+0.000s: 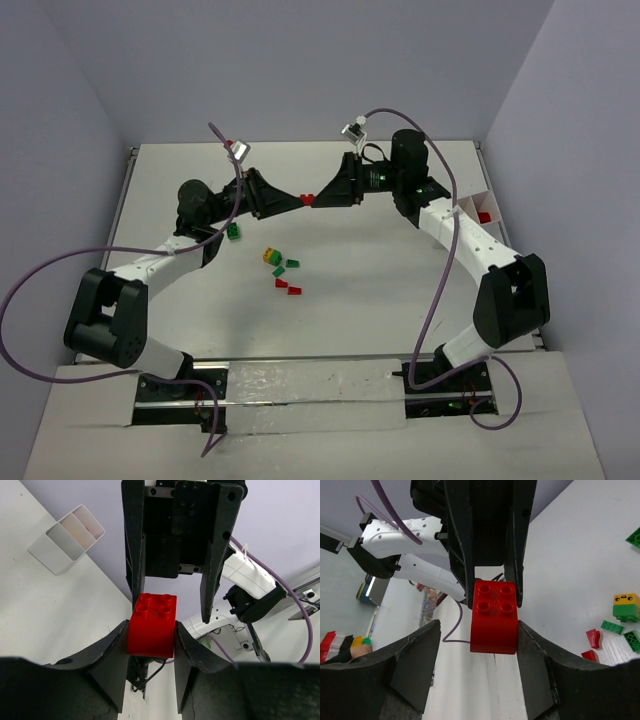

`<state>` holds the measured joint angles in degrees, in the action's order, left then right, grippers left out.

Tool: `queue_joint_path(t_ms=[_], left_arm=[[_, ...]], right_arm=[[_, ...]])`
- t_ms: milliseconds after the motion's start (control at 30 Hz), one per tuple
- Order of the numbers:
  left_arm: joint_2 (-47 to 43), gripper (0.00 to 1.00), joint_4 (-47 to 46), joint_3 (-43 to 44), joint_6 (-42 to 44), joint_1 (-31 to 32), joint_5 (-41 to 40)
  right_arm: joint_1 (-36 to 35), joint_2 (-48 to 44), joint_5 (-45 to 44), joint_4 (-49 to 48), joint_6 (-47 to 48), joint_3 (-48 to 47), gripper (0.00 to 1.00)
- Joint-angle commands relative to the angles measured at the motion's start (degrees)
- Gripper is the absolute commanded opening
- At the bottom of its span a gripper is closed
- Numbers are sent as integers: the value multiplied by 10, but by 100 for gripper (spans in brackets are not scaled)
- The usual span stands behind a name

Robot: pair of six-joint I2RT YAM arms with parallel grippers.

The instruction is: Sort the legos into containers by color

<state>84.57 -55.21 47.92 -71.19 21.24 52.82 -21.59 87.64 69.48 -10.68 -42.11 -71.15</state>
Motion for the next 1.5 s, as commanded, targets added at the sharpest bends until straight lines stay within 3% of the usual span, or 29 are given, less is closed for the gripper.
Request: queue_joint_path(t_ms=[0,67,400,433,500,533,567,600,667,700,800,833,867,933,1100,1300,1467], left_arm=[[-9,0,24,2,26,-7,-24],[-8,0,29,0,27,-9,-27],[-11,2,77,9,57,-14,-24],[-13,7,97,14,72,-14,-23],[-18,27,176,30,118,-16,-19],[-21,46,219,35,148,-18,-19],[-28,60,243,41,180,-21,-21],[-32,61,273,46,182,-25,-25],[-40,97,365,67,267,-34,-36],[-41,99,406,78,298,-38,-42],[-49,99,541,126,415,-42,-89],[-53,99,579,136,446,-42,-108],[-58,99,603,144,469,-42,-127],[-63,99,673,174,533,-41,-178],[-54,99,726,212,581,-39,-217],[-55,99,707,209,576,-39,-221],[-44,99,717,215,581,-39,-215]], right_arm=[[-8,5,13,-22,-2,-6,64],[-9,5,13,-21,-1,-6,59],[-2,2,7,-1,19,-7,14],[2,1,7,4,26,-7,10],[18,-4,7,37,50,-10,0],[26,-7,6,57,78,-19,0],[42,-9,4,103,119,-34,0],[44,-11,4,144,122,-35,0],[93,-10,-18,291,266,-106,0],[108,-5,-35,362,320,-134,0],[143,28,-111,623,524,-253,0],[158,37,-177,673,576,-286,0],[167,44,-189,720,612,-309,0],[190,54,-329,811,695,-342,0],[255,45,-568,848,761,-340,0],[318,85,-693,873,762,-387,0],[327,107,-749,865,747,-394,0]])
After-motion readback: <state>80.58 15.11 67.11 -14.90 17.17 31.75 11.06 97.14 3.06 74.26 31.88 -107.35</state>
